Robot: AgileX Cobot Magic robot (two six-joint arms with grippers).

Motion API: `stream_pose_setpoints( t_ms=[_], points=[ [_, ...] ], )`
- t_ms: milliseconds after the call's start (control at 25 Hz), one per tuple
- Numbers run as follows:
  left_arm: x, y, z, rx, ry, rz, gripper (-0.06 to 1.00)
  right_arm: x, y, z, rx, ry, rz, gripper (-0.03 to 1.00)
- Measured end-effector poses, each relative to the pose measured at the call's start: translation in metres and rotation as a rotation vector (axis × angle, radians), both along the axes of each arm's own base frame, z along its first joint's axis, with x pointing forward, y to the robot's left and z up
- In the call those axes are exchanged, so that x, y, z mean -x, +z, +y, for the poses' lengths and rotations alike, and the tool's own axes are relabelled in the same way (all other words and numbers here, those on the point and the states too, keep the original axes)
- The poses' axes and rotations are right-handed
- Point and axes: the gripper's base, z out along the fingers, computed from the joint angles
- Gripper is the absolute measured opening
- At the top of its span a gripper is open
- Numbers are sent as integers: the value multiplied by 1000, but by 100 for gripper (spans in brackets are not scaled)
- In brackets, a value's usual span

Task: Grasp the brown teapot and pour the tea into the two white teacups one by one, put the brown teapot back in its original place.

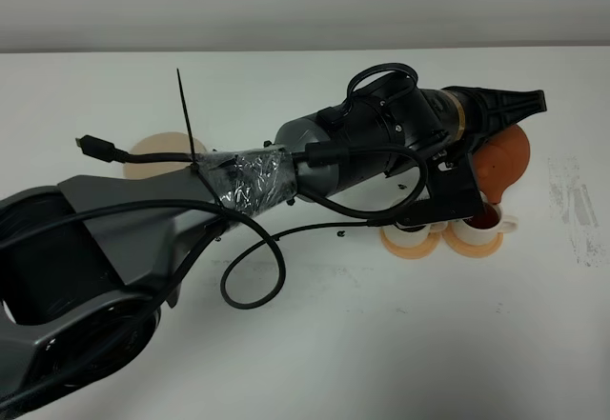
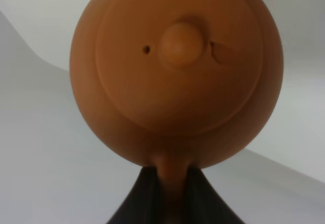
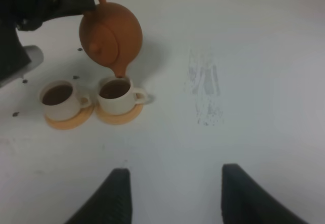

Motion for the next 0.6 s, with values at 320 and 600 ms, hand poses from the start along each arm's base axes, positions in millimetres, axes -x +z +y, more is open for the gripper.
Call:
stream_pose_setpoints(
  t_ms=[320,600],
  points=[
    [-4,26,13,118,102,107,13,0,0,0,0,0,0,43],
    [9,55,23,288,233,382,13,0,0,0,0,0,0,43]
  ],
)
